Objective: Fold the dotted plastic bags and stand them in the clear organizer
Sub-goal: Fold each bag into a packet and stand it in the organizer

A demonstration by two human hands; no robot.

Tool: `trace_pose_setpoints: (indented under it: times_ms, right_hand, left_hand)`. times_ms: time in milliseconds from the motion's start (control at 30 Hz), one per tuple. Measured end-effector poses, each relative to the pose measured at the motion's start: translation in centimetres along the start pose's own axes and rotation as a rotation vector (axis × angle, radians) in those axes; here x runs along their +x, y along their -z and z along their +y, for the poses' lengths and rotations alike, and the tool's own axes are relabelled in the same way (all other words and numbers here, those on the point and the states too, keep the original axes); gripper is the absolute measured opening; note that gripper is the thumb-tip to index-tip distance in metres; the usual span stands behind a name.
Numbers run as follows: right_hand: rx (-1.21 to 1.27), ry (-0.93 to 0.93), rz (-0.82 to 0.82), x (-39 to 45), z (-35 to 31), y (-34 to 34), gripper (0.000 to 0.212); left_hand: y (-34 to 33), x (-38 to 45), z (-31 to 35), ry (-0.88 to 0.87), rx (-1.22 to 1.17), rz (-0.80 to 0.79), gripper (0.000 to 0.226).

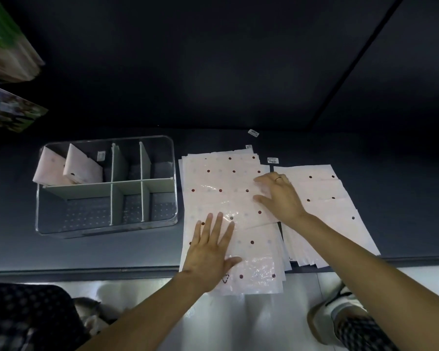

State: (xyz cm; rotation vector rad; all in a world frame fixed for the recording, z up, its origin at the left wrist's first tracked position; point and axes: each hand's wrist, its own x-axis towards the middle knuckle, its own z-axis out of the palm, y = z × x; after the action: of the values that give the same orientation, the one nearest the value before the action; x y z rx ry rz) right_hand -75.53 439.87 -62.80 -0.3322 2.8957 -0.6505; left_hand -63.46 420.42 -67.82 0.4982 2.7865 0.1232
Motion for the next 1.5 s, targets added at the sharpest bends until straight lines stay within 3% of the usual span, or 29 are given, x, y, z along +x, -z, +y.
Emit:
trace_pose_setpoints:
  times_ms: [100, 167, 333, 433, 567, 667, 733, 833, 933, 1000, 1200, 1333, 1500]
  right_hand:
    - [-0.05, 0.178, -0.198, 0.0, -1.8, -1.5, 0.05]
    - [-0.121, 0.2, -0.293, 0.5, -2.4, -2.3, 0.054]
    - [-0.181, 0.078, -0.445, 2.8, -3.3, -2.0, 0.052]
    - [-0.21, 0.036, -0.551, 3.7, -3.9, -1.7, 0.036]
    - [-0.088, -0.009, -0.617, 3.5, -4.1, -0.7, 0.036]
    - [0.064, -0.056, -0.593, 2.2, -4.5, 1.8, 0.026]
    - [0.276, -0.117, -0.531, 0.8, -5.3, 3.6, 0.022]
    - [0.674, -0.187, -0.413, -1.9, -7.4, 5.6, 0.021]
    - [0.889, -0.2, -0.358, -4.8, -10.0, 6.5, 0.025]
    - [0.941, -0.192, -0.339, -6.5, -11.7, 6.7, 0.03]
    - [1.001, -0.164, -0.253, -9.9, -14.7, 8.0, 0.016]
    - [1.013, -0.144, -0.165, -11.1, -15.4, 8.6, 0.009]
    - [1.157, -0.106, -0.132, -12.3, -15.5, 9.1, 0.016]
  left_hand:
    - [-0.2, 0.1, 0.0, -0.01, 0.007, -0.008, 0.071]
    - [-0.2, 0.1, 0.0, -0.004, 0.003, -0.021, 0.07]
    - [0.1, 0.2, 0.1, -0.002, 0.019, -0.068, 0.069]
    - [0.7, 0.3, -0.4, -0.01, -0.021, -0.088, 0.071]
    - [2.4, -0.8, -1.1, 0.017, -0.253, 0.101, 0.067]
    - [4.6, -2.4, -1.4, 0.051, -0.585, 0.327, 0.051]
    - [6.6, -3.1, -1.2, 0.176, -0.866, 0.368, 0.047]
    - [10.1, -3.8, -0.9, 0.412, -1.395, 0.235, 0.043]
    - [13.0, -4.6, -0.9, 0.427, -1.728, 0.115, 0.026]
    - [14.2, -5.6, -1.1, 0.391, -1.779, 0.11, 0.009]
    - [15.7, -8.7, -2.6, 0.412, -1.738, 0.214, 0.018]
    - [17.1, -9.9, -3.2, 0.305, -1.679, 0.293, 0.021]
    - [18.6, -10.9, -3.7, 0.151, -1.708, 0.291, 0.016]
